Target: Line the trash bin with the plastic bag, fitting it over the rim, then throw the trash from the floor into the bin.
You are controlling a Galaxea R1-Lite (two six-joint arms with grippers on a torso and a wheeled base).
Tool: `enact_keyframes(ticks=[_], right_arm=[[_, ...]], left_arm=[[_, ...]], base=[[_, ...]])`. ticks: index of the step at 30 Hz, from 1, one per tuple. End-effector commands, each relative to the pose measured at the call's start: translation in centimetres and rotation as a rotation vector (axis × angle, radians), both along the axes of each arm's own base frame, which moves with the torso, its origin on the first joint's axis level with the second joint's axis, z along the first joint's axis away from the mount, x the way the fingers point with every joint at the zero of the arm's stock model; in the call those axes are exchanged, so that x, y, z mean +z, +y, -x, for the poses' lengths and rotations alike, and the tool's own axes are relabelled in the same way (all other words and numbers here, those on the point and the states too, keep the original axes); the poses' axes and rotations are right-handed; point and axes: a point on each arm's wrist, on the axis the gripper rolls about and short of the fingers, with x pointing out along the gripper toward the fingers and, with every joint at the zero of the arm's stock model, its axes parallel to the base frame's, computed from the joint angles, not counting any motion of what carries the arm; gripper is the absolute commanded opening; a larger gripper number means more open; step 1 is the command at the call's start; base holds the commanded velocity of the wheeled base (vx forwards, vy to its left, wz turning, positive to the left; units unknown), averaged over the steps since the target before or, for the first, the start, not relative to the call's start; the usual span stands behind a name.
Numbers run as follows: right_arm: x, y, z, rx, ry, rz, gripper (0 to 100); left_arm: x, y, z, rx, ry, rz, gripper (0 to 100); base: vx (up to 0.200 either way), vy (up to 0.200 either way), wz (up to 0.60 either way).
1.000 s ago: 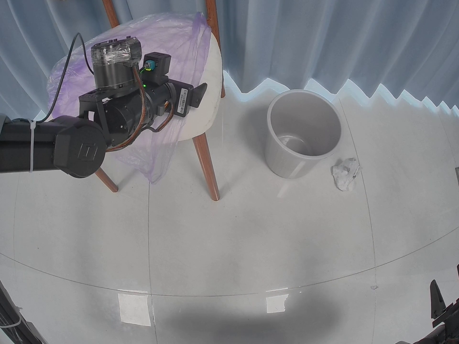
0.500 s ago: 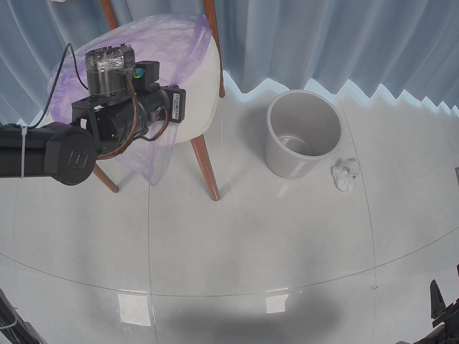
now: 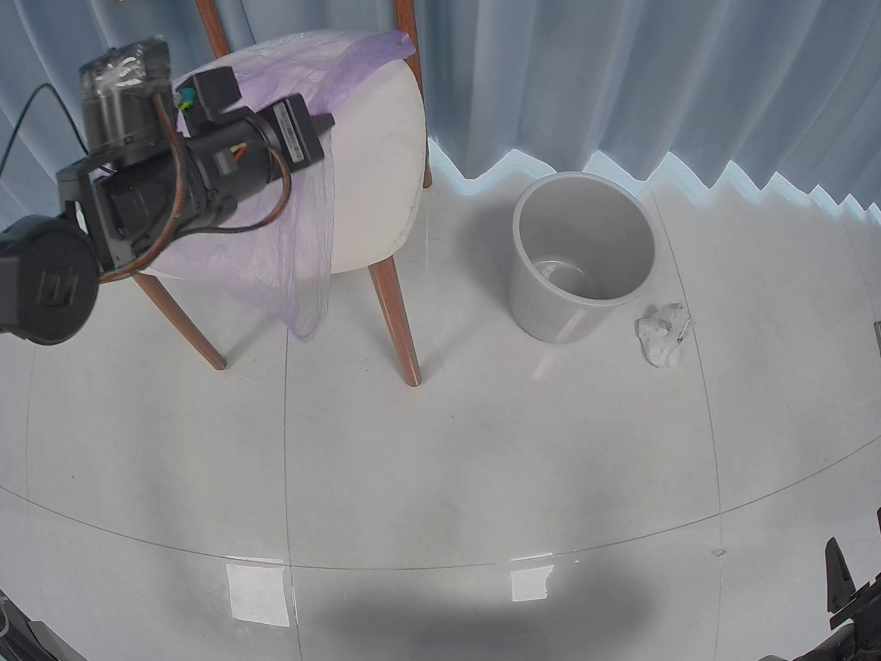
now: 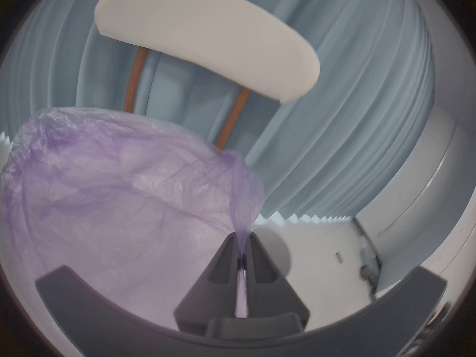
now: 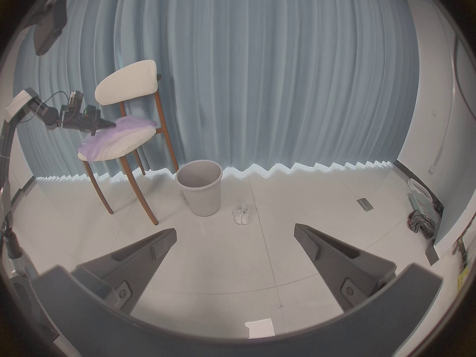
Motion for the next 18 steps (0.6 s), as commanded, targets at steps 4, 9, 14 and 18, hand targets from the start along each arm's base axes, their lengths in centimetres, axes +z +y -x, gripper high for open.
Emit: enact_keyframes(ticks=[4, 9, 14, 18], right_arm=[[-0.5, 0.0, 0.0, 0.0, 0.0, 0.0, 100], [-0.5, 0.0, 0.0, 0.0, 0.0, 0.0, 100], [-0.5, 0.0, 0.0, 0.0, 0.0, 0.0, 100], [-0.5, 0.0, 0.0, 0.0, 0.0, 0.0, 100]], left_arm=[[4.7, 0.8, 5.2, -0.131, -0.122, 0.325, 0], [3.7, 1.2, 5.3, -0.159, -0.207, 0.453, 0], [-0.4, 1.9, 5.5, -0.186, -0.201, 0.494, 0], [-0.8, 1.9, 5.7, -0.266, -0.198, 0.47, 0]], base=[[0.0, 0.0, 0.0], [0.0, 0.0, 0.0], [0.0, 0.0, 0.0], [0.0, 0.0, 0.0]])
